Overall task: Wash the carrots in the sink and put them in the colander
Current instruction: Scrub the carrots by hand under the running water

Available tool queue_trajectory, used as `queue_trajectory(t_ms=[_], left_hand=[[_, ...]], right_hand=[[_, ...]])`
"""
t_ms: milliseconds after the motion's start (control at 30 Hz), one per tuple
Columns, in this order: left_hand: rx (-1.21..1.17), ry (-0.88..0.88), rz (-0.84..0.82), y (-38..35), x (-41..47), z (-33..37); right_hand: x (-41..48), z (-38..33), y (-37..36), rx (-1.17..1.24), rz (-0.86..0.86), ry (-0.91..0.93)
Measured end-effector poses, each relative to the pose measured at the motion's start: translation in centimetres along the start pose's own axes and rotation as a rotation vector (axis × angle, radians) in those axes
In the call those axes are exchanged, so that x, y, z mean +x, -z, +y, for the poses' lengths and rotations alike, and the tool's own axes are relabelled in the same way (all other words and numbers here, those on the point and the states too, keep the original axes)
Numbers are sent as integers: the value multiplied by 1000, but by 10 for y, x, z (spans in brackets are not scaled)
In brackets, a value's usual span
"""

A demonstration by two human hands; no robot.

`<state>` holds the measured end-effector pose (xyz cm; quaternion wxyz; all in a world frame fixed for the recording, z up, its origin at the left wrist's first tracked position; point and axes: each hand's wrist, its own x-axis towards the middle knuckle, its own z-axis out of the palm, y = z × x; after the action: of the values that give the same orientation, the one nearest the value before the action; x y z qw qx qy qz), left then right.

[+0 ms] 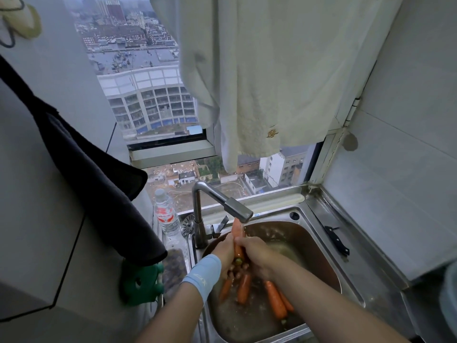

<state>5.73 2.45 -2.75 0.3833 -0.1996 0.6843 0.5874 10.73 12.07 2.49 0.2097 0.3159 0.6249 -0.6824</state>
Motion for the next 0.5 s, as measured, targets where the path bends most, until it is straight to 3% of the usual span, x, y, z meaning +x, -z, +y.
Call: queue_trajectory(t_ms=[167,233,300,367,500], left_hand=[[260,3,-1,7,-8,7],[538,-107,38,14,-14,12],[692,-181,91,23,-14,12],[722,-236,127,24,-12,12],[401,-235,6,17,-1,6]], right_hand=[[22,-4,-11,-221,231,-27],[23,-2,-4,-249,175,3],[21,-1,2,-36,27,-45],[19,0,3,173,-86,-99],[14,-1,7,203,-152,-75]])
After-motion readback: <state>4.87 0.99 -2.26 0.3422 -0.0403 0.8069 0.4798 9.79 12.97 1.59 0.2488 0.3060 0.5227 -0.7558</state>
